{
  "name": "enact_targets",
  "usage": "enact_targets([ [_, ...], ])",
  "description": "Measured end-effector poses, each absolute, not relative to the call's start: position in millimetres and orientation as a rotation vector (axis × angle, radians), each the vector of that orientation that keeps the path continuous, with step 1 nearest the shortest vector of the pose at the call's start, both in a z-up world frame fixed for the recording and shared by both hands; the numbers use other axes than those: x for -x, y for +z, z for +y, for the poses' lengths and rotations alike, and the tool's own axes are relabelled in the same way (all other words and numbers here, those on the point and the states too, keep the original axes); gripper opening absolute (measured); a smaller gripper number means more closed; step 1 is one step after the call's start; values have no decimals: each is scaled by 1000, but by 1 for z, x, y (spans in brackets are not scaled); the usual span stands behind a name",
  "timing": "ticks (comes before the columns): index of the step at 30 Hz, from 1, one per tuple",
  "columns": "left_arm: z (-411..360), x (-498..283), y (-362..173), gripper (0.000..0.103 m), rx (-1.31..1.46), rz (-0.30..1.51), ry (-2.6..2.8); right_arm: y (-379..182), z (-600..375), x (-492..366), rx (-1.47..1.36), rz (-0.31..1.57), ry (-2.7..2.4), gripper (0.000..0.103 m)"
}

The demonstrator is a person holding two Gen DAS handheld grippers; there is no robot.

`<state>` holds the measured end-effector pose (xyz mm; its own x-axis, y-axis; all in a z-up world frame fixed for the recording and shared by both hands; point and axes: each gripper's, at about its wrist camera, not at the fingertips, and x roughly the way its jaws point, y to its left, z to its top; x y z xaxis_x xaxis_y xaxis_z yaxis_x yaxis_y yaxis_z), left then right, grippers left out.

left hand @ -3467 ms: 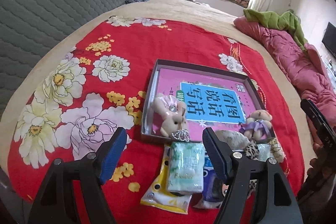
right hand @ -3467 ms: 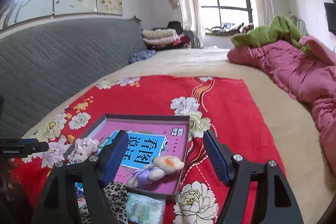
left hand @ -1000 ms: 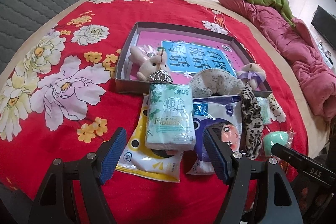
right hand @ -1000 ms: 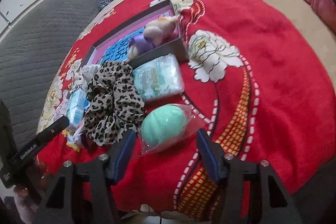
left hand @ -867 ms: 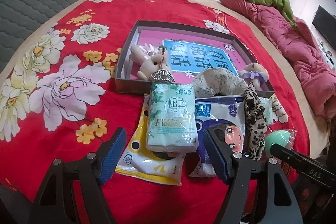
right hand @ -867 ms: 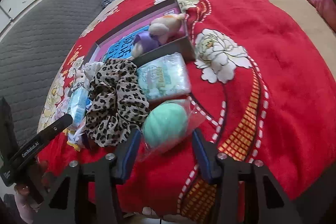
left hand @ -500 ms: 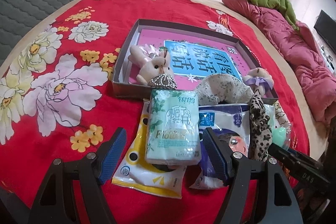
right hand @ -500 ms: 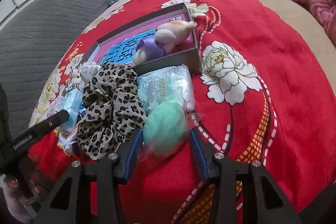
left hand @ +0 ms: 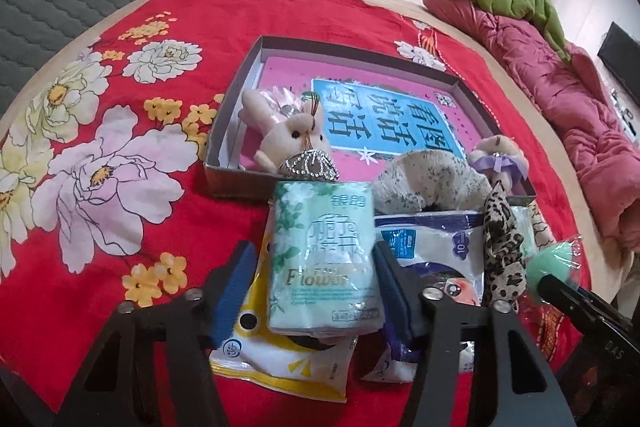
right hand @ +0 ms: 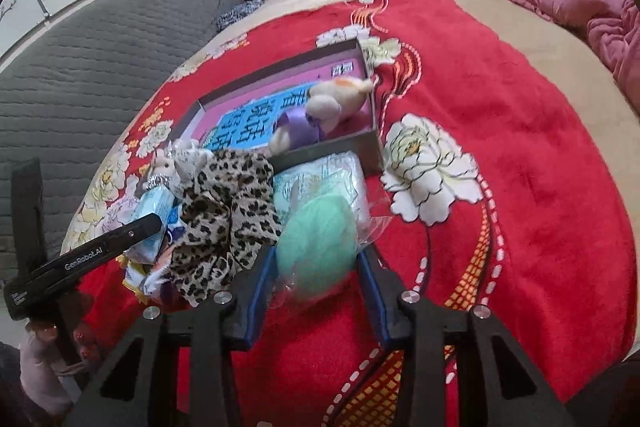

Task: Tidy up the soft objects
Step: 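Grasp the bagged green sponge with the right tool while the left tool grasps the green tissue pack, then carry the tissue pack over the box with the left tool while the right tool carries the sponge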

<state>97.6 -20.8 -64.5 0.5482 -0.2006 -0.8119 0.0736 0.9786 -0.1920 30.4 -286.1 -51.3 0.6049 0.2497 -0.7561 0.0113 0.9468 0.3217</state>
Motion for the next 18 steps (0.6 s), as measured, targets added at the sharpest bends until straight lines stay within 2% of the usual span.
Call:
enact_targets([
  [1, -20, -98, -64, 52, 146, 977, -167, -49, -286, -30, -302, 905, 138, 42],
  [4, -18, -99, -63, 49, 136, 972, -164, -44, -285, -29, -282, 882, 134, 42],
  [18, -16, -83, -41, 46, 109, 898, -183, -25, -267, -25, -176, 792, 187, 42],
])
